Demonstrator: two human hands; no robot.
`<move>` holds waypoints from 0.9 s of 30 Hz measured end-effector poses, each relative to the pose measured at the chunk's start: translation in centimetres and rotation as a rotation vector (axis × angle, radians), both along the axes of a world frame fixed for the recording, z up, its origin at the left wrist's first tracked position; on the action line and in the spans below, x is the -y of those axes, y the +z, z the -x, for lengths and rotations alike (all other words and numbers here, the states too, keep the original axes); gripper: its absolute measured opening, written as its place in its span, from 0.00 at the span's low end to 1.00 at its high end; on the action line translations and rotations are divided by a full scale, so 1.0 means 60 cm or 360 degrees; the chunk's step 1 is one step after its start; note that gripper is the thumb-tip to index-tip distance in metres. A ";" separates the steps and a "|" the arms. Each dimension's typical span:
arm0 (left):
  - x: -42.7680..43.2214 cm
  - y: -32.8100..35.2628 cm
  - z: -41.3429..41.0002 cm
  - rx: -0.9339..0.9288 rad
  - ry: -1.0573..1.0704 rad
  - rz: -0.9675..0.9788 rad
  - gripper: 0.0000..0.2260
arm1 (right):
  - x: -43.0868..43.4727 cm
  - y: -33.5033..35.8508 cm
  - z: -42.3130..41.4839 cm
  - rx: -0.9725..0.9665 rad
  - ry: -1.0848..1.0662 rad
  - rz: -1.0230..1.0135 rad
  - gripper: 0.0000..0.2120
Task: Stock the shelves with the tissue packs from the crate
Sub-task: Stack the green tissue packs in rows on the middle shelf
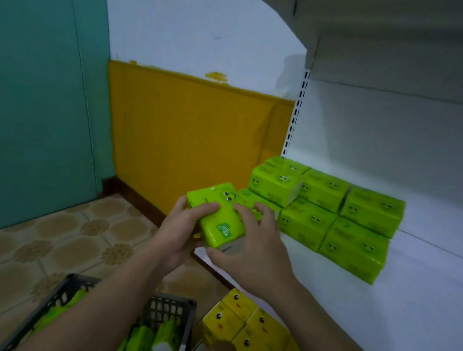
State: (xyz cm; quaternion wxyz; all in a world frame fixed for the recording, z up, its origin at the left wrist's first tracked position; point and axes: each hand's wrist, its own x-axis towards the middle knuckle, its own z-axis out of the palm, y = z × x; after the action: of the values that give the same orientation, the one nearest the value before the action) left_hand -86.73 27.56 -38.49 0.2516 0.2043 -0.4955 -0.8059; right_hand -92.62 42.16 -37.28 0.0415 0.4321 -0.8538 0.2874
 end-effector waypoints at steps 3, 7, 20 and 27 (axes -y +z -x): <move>0.005 -0.002 -0.007 0.0087 0.0107 -0.0024 0.19 | 0.001 -0.003 0.008 0.0131 0.0098 0.0030 0.36; 0.016 -0.013 -0.031 0.0177 -0.0084 -0.0065 0.36 | 0.005 -0.010 0.028 0.0182 0.0182 0.0227 0.31; -0.044 -0.008 -0.015 0.0137 0.0478 0.0508 0.28 | 0.068 0.007 0.012 0.1230 -0.0113 0.0881 0.31; -0.049 -0.008 -0.019 0.0092 0.0403 0.1007 0.28 | 0.081 0.033 0.019 0.0656 -0.0083 0.0580 0.48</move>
State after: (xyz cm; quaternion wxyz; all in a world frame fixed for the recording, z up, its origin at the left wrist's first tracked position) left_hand -85.60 30.51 -38.98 0.3864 0.1989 -0.6985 -0.5684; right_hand -93.76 37.28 -35.28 -0.0487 0.3277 -0.7893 0.5170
